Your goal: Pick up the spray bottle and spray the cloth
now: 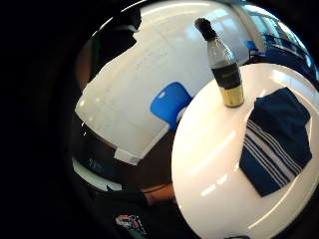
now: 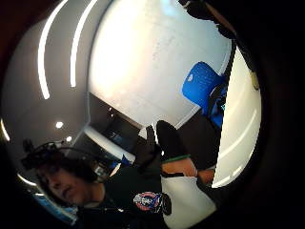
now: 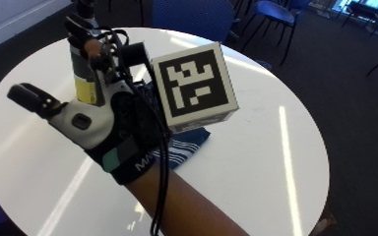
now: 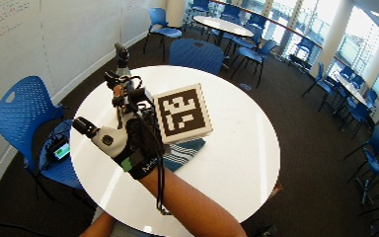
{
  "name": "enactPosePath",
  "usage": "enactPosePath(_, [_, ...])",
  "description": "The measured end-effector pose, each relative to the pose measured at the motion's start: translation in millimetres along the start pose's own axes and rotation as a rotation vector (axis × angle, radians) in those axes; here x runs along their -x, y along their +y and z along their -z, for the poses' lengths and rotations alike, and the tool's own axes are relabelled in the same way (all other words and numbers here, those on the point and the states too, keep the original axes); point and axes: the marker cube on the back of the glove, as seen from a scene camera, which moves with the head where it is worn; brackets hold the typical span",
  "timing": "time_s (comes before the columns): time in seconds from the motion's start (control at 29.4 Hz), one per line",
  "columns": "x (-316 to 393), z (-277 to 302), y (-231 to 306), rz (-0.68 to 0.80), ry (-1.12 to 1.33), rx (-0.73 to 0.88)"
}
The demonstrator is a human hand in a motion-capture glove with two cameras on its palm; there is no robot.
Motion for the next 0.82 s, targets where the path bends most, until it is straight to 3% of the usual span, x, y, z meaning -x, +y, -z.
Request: enactPosePath(0.82, [-0.1, 16.4, 32.5, -0.029, -0.041, -0.006])
